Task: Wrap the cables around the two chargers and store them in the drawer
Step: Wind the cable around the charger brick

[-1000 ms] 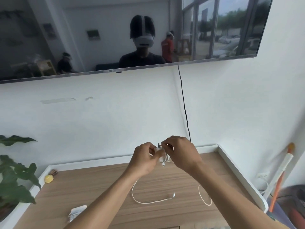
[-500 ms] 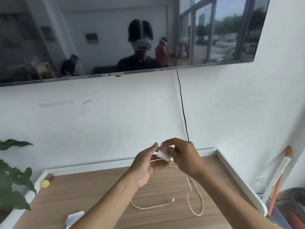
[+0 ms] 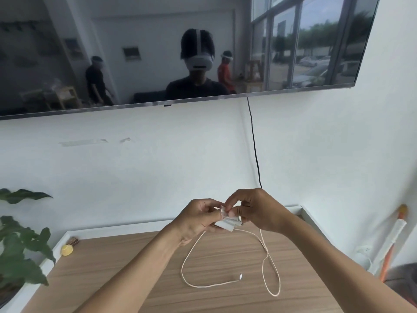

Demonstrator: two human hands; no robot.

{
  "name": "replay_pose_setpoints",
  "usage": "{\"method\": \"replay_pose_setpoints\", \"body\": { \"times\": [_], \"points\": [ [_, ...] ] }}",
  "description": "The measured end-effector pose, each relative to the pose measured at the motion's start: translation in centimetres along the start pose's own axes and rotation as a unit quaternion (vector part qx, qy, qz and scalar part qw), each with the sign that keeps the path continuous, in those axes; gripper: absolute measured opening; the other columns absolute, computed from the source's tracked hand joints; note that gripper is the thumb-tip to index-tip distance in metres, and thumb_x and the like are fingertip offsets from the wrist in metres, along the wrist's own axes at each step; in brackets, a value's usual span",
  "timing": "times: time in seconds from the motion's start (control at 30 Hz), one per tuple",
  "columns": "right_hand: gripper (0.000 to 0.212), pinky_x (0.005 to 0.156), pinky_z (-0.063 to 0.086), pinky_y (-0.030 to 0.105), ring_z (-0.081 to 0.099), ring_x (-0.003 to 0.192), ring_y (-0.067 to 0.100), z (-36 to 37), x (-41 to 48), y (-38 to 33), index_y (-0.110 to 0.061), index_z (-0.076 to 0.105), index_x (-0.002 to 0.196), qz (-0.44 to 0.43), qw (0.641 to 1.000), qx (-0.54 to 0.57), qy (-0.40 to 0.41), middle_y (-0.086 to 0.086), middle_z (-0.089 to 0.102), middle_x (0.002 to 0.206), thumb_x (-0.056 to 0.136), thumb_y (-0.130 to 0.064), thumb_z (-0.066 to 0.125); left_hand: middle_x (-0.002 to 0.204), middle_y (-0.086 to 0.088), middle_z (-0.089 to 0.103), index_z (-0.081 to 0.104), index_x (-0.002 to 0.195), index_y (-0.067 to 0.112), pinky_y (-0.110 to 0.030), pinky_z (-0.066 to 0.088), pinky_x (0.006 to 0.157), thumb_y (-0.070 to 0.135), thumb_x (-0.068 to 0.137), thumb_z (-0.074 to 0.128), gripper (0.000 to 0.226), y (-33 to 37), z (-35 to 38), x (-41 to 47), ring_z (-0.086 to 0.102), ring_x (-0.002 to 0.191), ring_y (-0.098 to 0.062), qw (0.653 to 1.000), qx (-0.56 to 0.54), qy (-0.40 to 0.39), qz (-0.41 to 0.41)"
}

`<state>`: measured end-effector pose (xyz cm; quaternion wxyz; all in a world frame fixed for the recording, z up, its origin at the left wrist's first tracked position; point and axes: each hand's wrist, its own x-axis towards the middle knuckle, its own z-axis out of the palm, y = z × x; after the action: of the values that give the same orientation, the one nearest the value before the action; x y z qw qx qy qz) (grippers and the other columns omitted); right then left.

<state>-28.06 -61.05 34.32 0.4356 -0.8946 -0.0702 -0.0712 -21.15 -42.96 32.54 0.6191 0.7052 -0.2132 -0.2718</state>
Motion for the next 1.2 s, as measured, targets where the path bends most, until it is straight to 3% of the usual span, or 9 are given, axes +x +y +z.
{"method": "replay_pose_setpoints", "body": {
  "times": [0.07,0.17,0.33,0.5,0.7,0.83,1.0,1.1,1.2],
  "points": [
    [0.022,0.054,0.044,0.018,0.052,0.053,0.005,-0.7,0.4,-0.3,-0.029,0.070,0.078,0.008,1.000,-0.024,0.000,-0.015,0.065,0.064,0.086,-0.010,0.066,0.112,-0.030,0.064,0.062,0.112,-0.003,-0.043,0.059,0.084,0.000,0.090,0.061,0.022,0.1,-0.1,0.0,0.069,0.100,-0.037,1.000,0.018,-0.010,0.004],
    [0.018,0.052,0.040,0.012,0.047,0.051,0.003,-1.2,0.9,-0.5,-0.023,0.072,0.080,0.006,1.000,-0.017,-0.001,-0.019,0.064,0.063,0.086,-0.007,0.066,0.112,-0.028,0.064,0.063,0.111,0.000,-0.039,0.060,0.081,-0.003,0.091,0.058,0.020,0.7,-0.4,-0.2,0.069,0.097,-0.035,0.999,0.029,-0.020,0.023],
    [0.015,0.060,0.045,0.029,0.050,0.053,0.006,-1.3,1.6,0.6,-0.025,0.071,0.077,0.016,0.999,0.033,0.028,-0.013,0.066,0.071,0.085,-0.013,0.070,0.110,-0.023,0.067,0.063,0.112,0.004,-0.040,0.057,0.087,0.009,0.085,0.067,0.028,1.3,-1.1,-0.4,0.068,0.101,-0.034,0.997,0.058,-0.053,0.025],
    [0.018,0.055,0.039,0.023,0.040,0.052,0.011,-0.6,1.6,1.3,-0.026,0.071,0.075,0.007,0.994,0.098,0.039,-0.012,0.055,0.055,0.088,-0.015,0.066,0.104,-0.022,0.070,0.061,0.112,0.001,-0.042,0.057,0.088,-0.002,0.091,0.060,0.021,1.7,-1.2,-0.5,0.069,0.098,-0.033,0.997,0.006,-0.072,0.040],
    [0.038,0.054,0.033,0.027,0.040,0.057,0.016,2.0,1.7,3.1,-0.013,0.069,0.079,0.027,0.976,0.204,0.077,0.006,0.052,0.063,0.082,0.015,0.042,0.100,-0.021,0.069,0.062,0.107,-0.002,-0.040,0.059,0.081,0.003,0.081,0.069,0.028,2.6,-0.9,-0.3,0.068,0.094,-0.036,0.992,-0.110,-0.046,0.039],
    [0.028,0.047,0.027,0.024,0.030,0.048,0.013,3.9,1.4,3.5,-0.013,0.064,0.074,0.023,0.965,0.222,0.140,-0.006,0.039,0.050,0.085,0.006,0.047,0.102,-0.023,0.068,0.061,0.107,-0.003,-0.044,0.058,0.085,0.002,0.089,0.061,0.018,2.0,-0.2,0.0,0.068,0.096,-0.038,0.988,-0.152,-0.008,0.029],
    [0.042,0.048,0.021,0.028,0.023,0.050,0.015,4.8,1.2,3.7,-0.027,0.063,0.062,0.049,0.954,0.236,0.181,-0.013,0.034,0.046,0.081,0.006,0.046,0.104,-0.023,0.068,0.061,0.109,-0.003,-0.042,0.058,0.086,0.001,0.089,0.062,0.020,1.3,0.5,0.5,0.066,0.102,-0.043,0.988,-0.151,0.024,0.014],
    [0.037,0.047,0.022,0.026,0.025,0.049,0.016,4.9,0.9,3.2,-0.020,0.061,0.059,0.082,0.944,0.253,0.195,-0.010,0.038,0.044,0.085,0.004,0.051,0.100,-0.021,0.068,0.064,0.107,-0.002,-0.037,0.059,0.083,0.002,0.089,0.063,0.018,1.6,0.8,0.8,0.067,0.092,-0.033,0.992,-0.109,0.056,0.028],
    [0.026,0.044,0.029,0.022,0.034,0.048,0.016,5.7,0.3,2.7,-0.009,0.065,0.066,0.103,0.939,0.253,0.206,-0.004,0.055,0.052,0.091,-0.016,0.061,0.088,-0.012,0.068,0.070,0.098,0.006,-0.027,0.057,0.076,0.005,0.087,0.066,0.012,2.1,0.7,1.4,0.062,0.079,-0.020,0.991,-0.057,0.107,0.057]
  ]
}}
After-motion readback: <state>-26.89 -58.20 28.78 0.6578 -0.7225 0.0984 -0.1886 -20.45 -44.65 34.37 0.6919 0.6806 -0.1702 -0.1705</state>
